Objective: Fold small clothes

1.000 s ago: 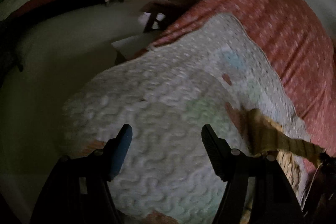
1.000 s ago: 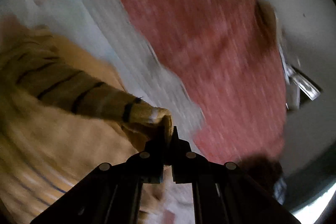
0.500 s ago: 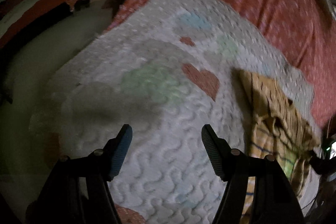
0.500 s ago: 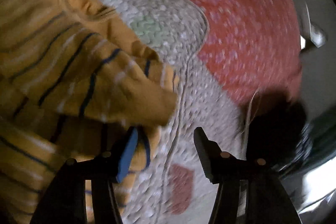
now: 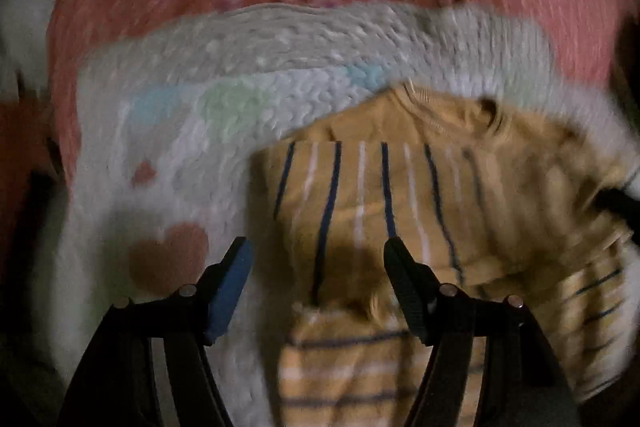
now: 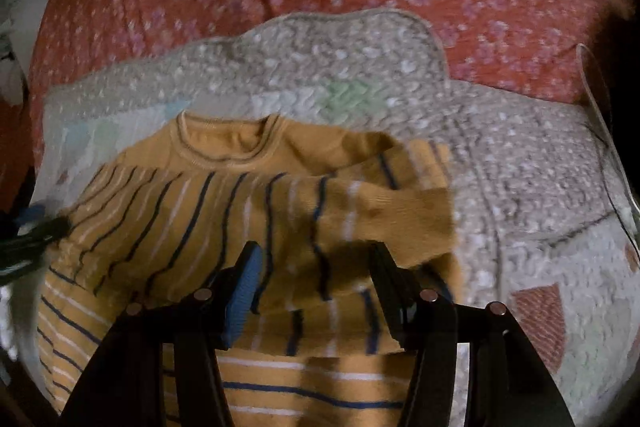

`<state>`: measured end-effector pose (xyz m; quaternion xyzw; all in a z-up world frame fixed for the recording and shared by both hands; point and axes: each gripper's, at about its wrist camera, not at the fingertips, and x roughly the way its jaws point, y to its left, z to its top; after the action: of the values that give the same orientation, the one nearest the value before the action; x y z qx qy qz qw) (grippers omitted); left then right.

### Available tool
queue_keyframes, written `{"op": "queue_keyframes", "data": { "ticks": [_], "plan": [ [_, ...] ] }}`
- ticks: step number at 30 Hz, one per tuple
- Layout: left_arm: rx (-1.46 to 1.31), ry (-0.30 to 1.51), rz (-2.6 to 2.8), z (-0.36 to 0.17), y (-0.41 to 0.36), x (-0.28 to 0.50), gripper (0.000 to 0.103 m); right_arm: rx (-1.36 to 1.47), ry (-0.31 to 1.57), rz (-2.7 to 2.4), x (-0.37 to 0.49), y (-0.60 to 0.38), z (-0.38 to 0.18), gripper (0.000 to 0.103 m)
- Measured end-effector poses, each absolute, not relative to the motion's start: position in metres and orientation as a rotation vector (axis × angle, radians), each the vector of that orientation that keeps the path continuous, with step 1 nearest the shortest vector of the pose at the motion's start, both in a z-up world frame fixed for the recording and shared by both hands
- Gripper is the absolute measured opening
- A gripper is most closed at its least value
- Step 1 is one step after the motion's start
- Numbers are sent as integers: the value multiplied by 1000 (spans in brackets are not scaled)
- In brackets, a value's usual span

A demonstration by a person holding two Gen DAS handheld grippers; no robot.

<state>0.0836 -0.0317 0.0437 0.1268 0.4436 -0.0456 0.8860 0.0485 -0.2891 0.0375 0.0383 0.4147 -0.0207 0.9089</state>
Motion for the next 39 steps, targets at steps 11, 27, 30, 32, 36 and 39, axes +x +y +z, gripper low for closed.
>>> {"op": "queue_keyframes", "data": {
  "ticks": [11,27,30,32,36,39],
  "plan": [
    [407,1039,166,-1,30,97,58,275,811,-143,35,-348,46,59],
    [124,1080,-41,7,-16,108,60,478,881,-27,79,-356,20,48],
    [69,1070,-49,8,-8,106,64,543,861,-37,79,-366,25,46],
    [63,1071,-54,10,-7,103,64,510,850,-49,79,-361,32,48],
    [56,1041,-56,30,-2,87,64,391,814,-80,66,-344,52,53],
    [70,978,-68,51,-5,57,64,361,798,-89,44,-336,62,53]
  ]
}}
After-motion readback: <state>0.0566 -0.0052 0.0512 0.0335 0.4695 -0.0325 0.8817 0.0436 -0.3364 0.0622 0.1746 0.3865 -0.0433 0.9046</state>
